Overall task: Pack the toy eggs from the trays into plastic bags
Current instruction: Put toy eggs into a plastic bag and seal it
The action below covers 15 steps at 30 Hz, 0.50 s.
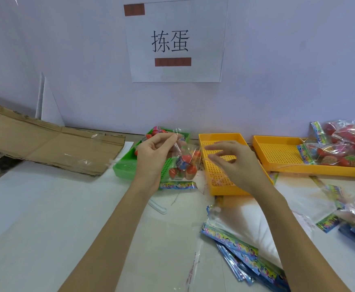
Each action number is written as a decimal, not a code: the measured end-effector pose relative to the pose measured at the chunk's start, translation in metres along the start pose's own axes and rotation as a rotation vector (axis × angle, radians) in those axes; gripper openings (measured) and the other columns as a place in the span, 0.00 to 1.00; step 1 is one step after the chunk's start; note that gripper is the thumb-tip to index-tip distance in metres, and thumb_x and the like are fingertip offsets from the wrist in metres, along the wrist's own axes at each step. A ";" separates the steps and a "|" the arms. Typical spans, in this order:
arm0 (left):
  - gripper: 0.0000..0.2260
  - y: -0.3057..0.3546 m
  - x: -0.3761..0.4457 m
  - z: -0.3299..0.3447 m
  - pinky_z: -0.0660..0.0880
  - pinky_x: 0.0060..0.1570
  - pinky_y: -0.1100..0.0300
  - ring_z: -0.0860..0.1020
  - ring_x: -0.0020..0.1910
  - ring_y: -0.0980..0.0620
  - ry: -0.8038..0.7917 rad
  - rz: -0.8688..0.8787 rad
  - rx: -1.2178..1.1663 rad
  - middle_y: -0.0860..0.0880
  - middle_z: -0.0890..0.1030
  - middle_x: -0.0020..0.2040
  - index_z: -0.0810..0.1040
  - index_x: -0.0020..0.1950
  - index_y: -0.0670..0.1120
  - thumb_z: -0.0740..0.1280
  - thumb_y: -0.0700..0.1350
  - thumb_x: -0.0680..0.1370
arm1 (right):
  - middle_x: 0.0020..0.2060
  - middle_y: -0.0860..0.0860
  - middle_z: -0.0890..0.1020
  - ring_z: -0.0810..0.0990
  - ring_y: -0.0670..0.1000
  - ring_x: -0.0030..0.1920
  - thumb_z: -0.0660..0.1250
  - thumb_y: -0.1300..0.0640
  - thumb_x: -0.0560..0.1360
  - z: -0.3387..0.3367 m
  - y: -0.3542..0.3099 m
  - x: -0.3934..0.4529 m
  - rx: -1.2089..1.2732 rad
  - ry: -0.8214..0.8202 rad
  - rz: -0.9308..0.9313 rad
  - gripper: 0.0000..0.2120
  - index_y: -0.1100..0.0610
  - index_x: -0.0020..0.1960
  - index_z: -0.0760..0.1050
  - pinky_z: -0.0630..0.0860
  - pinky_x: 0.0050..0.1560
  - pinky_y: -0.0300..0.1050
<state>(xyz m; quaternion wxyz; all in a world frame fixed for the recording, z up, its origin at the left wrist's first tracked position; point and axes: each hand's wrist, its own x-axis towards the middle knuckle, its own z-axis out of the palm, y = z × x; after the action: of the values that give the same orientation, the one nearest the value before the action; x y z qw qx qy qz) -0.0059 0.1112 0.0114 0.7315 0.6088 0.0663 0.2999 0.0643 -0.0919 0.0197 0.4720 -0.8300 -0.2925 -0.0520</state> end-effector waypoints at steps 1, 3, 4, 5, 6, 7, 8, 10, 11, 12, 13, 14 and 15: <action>0.05 0.001 0.000 0.000 0.82 0.49 0.57 0.84 0.48 0.42 -0.004 0.005 0.000 0.40 0.88 0.47 0.85 0.54 0.40 0.70 0.39 0.81 | 0.57 0.43 0.84 0.84 0.43 0.55 0.72 0.51 0.80 0.002 -0.003 0.000 0.108 -0.014 0.036 0.12 0.49 0.63 0.83 0.81 0.52 0.42; 0.07 0.001 0.000 0.000 0.82 0.51 0.54 0.85 0.50 0.41 -0.023 0.020 0.008 0.40 0.87 0.48 0.85 0.55 0.38 0.70 0.39 0.82 | 0.54 0.44 0.87 0.85 0.42 0.55 0.72 0.51 0.79 0.008 -0.008 -0.002 0.336 -0.041 0.104 0.14 0.52 0.62 0.84 0.81 0.51 0.38; 0.07 0.001 0.000 0.000 0.82 0.53 0.52 0.85 0.52 0.40 -0.034 0.027 0.014 0.39 0.87 0.49 0.85 0.56 0.37 0.69 0.39 0.82 | 0.52 0.45 0.88 0.85 0.42 0.53 0.73 0.51 0.78 0.011 -0.010 -0.003 0.410 -0.034 0.124 0.12 0.53 0.60 0.85 0.80 0.49 0.36; 0.08 0.001 0.000 0.000 0.82 0.55 0.50 0.85 0.53 0.40 -0.043 0.031 0.018 0.39 0.87 0.50 0.84 0.56 0.36 0.69 0.39 0.83 | 0.49 0.47 0.88 0.86 0.43 0.51 0.73 0.52 0.78 0.014 -0.011 -0.004 0.462 -0.011 0.136 0.11 0.55 0.57 0.86 0.80 0.47 0.35; 0.08 0.000 0.000 0.000 0.82 0.55 0.49 0.85 0.53 0.40 -0.047 0.027 0.019 0.39 0.87 0.50 0.84 0.57 0.36 0.68 0.39 0.83 | 0.47 0.49 0.89 0.86 0.45 0.49 0.73 0.53 0.78 0.016 -0.012 -0.005 0.508 0.018 0.148 0.09 0.56 0.55 0.86 0.79 0.44 0.33; 0.09 0.001 0.000 0.000 0.82 0.56 0.49 0.85 0.54 0.41 -0.053 0.013 0.008 0.39 0.87 0.51 0.84 0.57 0.36 0.68 0.40 0.83 | 0.46 0.50 0.89 0.87 0.46 0.48 0.73 0.53 0.78 0.018 -0.013 -0.005 0.545 0.047 0.157 0.09 0.57 0.54 0.87 0.78 0.43 0.33; 0.10 0.001 0.001 0.000 0.82 0.55 0.50 0.85 0.54 0.41 -0.070 -0.013 -0.018 0.39 0.87 0.52 0.84 0.58 0.36 0.67 0.42 0.83 | 0.45 0.51 0.89 0.87 0.47 0.47 0.73 0.53 0.78 0.019 -0.015 -0.005 0.573 0.071 0.163 0.09 0.57 0.53 0.87 0.78 0.42 0.33; 0.17 0.002 0.001 -0.002 0.82 0.54 0.55 0.85 0.55 0.43 -0.136 -0.072 -0.083 0.38 0.87 0.54 0.83 0.60 0.37 0.67 0.49 0.82 | 0.45 0.51 0.89 0.87 0.48 0.46 0.72 0.54 0.79 0.018 -0.016 -0.005 0.627 0.098 0.171 0.08 0.57 0.52 0.87 0.79 0.42 0.35; 0.19 0.003 0.001 -0.003 0.81 0.53 0.58 0.85 0.54 0.44 -0.168 -0.083 -0.091 0.39 0.87 0.55 0.83 0.61 0.37 0.68 0.51 0.81 | 0.45 0.51 0.89 0.87 0.49 0.47 0.72 0.54 0.79 0.016 -0.016 -0.004 0.652 0.098 0.179 0.07 0.57 0.52 0.87 0.80 0.43 0.36; 0.18 0.002 0.001 -0.004 0.80 0.53 0.60 0.85 0.54 0.45 -0.188 -0.077 -0.077 0.39 0.87 0.55 0.84 0.60 0.38 0.69 0.51 0.80 | 0.45 0.52 0.89 0.87 0.50 0.48 0.72 0.54 0.79 0.014 -0.016 -0.004 0.672 0.094 0.187 0.07 0.57 0.52 0.86 0.81 0.44 0.38; 0.14 0.000 0.001 -0.004 0.80 0.53 0.61 0.85 0.54 0.46 -0.193 -0.064 -0.058 0.40 0.87 0.54 0.85 0.59 0.39 0.70 0.48 0.80 | 0.46 0.52 0.89 0.88 0.51 0.49 0.72 0.54 0.79 0.012 -0.015 -0.004 0.685 0.088 0.196 0.08 0.58 0.52 0.86 0.81 0.45 0.39; 0.11 -0.002 0.001 -0.004 0.80 0.53 0.61 0.85 0.54 0.47 -0.186 -0.054 -0.044 0.41 0.87 0.53 0.85 0.58 0.40 0.71 0.44 0.80 | 0.46 0.53 0.89 0.88 0.52 0.49 0.72 0.55 0.79 0.011 -0.015 -0.004 0.697 0.084 0.204 0.08 0.58 0.53 0.86 0.81 0.45 0.39; 0.08 -0.003 0.001 -0.004 0.80 0.53 0.61 0.86 0.53 0.48 -0.173 -0.054 -0.043 0.41 0.87 0.52 0.86 0.56 0.40 0.72 0.41 0.80 | 0.46 0.54 0.88 0.88 0.52 0.49 0.72 0.55 0.79 0.010 -0.014 -0.004 0.710 0.082 0.212 0.09 0.59 0.54 0.86 0.82 0.45 0.39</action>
<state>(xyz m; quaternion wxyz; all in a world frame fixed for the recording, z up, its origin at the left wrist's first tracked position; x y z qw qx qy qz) -0.0063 0.1146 0.0081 0.7552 0.6146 0.0130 0.2275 0.0514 -0.0805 0.0233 0.7447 -0.6374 -0.1856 0.0685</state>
